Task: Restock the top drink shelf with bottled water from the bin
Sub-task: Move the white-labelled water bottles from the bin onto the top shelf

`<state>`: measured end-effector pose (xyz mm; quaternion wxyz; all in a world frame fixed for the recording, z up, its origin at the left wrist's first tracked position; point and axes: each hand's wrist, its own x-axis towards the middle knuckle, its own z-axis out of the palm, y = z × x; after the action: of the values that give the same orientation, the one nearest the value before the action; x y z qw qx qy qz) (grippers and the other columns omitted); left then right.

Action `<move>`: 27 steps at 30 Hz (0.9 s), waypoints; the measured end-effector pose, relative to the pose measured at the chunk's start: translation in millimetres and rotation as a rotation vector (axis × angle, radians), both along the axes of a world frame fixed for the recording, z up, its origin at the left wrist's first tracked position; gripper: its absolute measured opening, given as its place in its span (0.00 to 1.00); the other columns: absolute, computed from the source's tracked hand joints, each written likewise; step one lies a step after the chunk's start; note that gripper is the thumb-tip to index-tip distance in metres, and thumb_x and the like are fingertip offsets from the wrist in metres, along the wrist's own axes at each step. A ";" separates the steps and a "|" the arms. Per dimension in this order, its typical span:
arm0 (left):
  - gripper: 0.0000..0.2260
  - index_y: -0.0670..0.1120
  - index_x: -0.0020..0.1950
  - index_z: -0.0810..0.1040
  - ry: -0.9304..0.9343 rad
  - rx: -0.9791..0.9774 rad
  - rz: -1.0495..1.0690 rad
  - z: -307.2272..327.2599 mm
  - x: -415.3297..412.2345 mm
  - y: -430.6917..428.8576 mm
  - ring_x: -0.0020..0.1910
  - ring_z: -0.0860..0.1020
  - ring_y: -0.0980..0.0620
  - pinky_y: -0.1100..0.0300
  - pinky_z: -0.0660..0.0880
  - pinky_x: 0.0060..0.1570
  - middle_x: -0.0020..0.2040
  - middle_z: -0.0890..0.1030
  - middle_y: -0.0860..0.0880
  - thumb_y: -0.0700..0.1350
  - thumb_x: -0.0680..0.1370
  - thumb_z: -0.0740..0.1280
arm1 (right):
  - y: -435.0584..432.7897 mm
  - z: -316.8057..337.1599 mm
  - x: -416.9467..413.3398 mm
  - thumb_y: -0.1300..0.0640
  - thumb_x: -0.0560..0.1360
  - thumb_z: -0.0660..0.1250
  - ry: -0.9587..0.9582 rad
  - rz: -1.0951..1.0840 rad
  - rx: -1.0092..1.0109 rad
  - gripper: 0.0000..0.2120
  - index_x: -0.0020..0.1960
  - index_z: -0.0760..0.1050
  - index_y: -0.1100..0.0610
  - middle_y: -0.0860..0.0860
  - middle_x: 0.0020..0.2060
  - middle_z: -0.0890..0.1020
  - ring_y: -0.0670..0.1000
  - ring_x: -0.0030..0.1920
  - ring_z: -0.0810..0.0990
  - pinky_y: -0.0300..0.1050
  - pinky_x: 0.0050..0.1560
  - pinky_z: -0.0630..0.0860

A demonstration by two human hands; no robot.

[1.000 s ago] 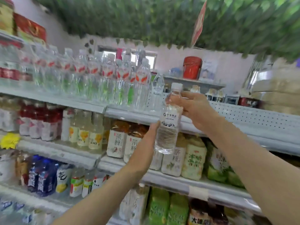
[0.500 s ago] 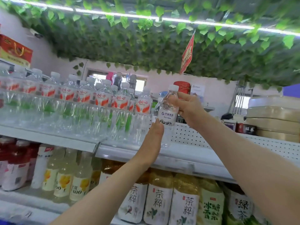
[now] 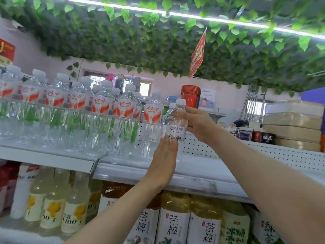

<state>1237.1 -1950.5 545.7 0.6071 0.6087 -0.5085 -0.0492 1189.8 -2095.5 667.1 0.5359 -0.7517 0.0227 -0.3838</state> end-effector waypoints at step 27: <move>0.33 0.53 0.82 0.48 -0.039 0.017 0.096 -0.5 -9.7 3.8 0.80 0.45 0.58 0.50 0.44 0.79 0.82 0.46 0.55 0.67 0.79 0.43 | 20.9 0.6 -4.7 0.55 0.83 0.65 0.133 -0.153 -0.022 0.16 0.69 0.76 0.59 0.55 0.61 0.83 0.57 0.62 0.81 0.55 0.65 0.77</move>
<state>1227.3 -1946.8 545.2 0.5936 0.6384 -0.4899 -0.0126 1185.1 -2074.6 667.7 0.4942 -0.7772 0.1114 -0.3732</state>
